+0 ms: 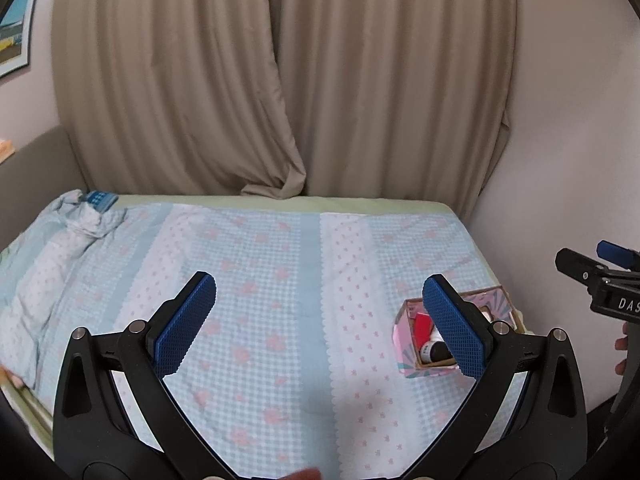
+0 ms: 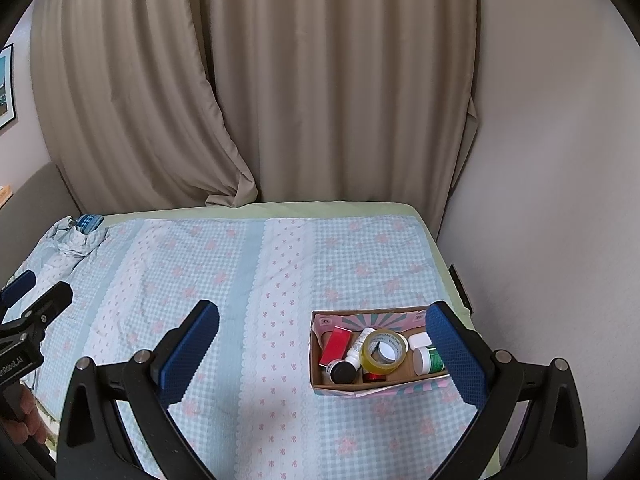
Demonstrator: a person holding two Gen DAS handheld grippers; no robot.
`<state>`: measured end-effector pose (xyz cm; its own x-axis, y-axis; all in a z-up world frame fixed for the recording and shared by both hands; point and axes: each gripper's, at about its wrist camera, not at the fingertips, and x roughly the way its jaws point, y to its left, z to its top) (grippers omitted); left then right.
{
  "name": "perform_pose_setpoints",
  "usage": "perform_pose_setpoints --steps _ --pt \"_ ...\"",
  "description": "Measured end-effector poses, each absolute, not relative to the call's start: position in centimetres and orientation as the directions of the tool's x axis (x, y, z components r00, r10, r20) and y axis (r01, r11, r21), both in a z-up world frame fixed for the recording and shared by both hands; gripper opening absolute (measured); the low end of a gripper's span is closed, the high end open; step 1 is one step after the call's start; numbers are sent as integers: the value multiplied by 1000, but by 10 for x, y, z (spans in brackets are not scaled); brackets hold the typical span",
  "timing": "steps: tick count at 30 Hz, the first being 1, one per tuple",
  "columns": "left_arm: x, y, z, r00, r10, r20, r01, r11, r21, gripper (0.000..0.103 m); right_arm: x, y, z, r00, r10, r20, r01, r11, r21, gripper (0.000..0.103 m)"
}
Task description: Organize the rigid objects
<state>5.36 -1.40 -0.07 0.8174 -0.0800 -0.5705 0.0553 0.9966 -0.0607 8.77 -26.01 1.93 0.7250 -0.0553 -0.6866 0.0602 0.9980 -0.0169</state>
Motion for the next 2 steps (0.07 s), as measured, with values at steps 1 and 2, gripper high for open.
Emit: perform_pose_setpoints --steps 1,2 --pt "54 -12 -2 820 -78 -568 53 997 -60 103 89 -259 18 724 -57 -688 62 998 -17 103" --pt "55 -11 -3 818 -81 -570 58 997 -60 103 90 -258 18 722 -58 -689 64 998 -18 103"
